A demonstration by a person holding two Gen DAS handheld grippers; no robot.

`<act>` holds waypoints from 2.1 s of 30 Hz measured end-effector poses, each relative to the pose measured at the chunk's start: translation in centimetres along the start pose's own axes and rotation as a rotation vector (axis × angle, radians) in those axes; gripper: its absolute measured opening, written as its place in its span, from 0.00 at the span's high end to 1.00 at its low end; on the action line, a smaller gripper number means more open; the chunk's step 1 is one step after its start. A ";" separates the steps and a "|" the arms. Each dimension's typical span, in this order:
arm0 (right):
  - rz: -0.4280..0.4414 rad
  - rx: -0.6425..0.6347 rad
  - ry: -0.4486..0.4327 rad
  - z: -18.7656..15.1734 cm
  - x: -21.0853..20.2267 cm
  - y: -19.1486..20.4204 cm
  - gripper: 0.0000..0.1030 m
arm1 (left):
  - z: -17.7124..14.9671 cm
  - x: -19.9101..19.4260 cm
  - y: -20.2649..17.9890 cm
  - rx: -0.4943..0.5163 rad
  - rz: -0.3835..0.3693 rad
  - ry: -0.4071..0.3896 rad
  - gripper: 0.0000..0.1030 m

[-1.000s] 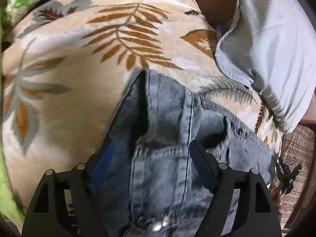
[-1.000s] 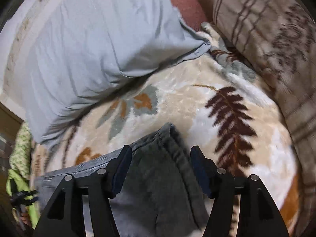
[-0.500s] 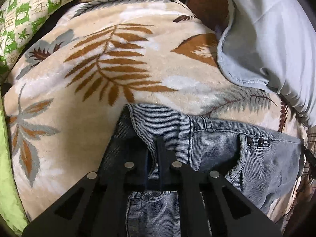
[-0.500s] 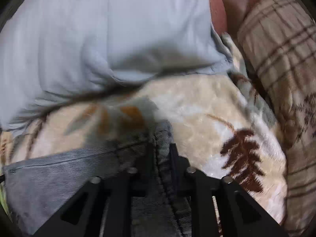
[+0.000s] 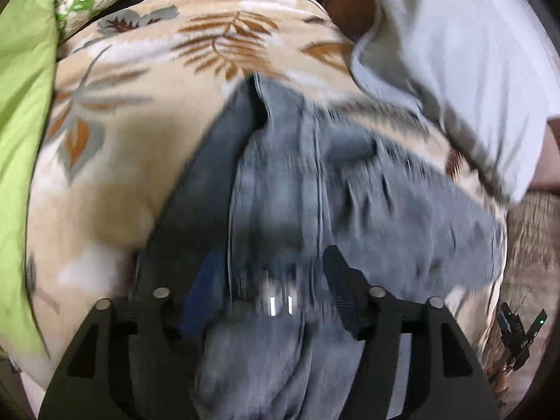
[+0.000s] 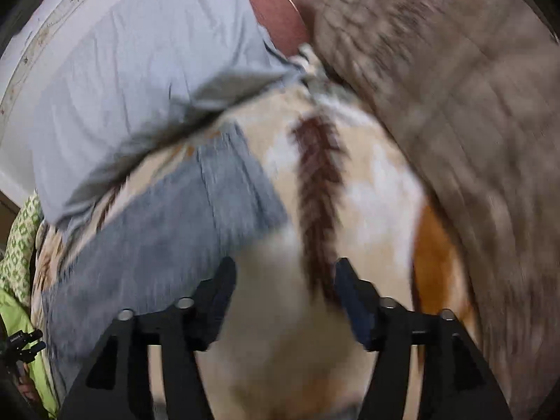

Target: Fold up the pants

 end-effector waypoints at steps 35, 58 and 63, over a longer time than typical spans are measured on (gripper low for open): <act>0.059 -0.218 0.055 9.6 13.6 12.6 0.43 | 13.0 7.5 3.6 -0.013 -0.113 0.127 0.18; 0.140 -0.260 -0.207 3.8 -7.0 8.6 0.90 | 3.4 -10.8 -3.7 0.289 0.268 -0.322 0.90; 0.166 -0.282 -0.239 -1.8 -11.6 4.9 0.90 | -1.8 -11.6 -2.5 0.251 0.258 -0.324 0.90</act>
Point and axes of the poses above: each gripper's, at about its wrist camera, not at the fingertips, and x roughly the way its jaws point, y to its left, z to its top, the point moved 7 cm from there along x, roughly the way its jaws point, and after that the axes turned 12 degrees about x, right-handed, at the moved point
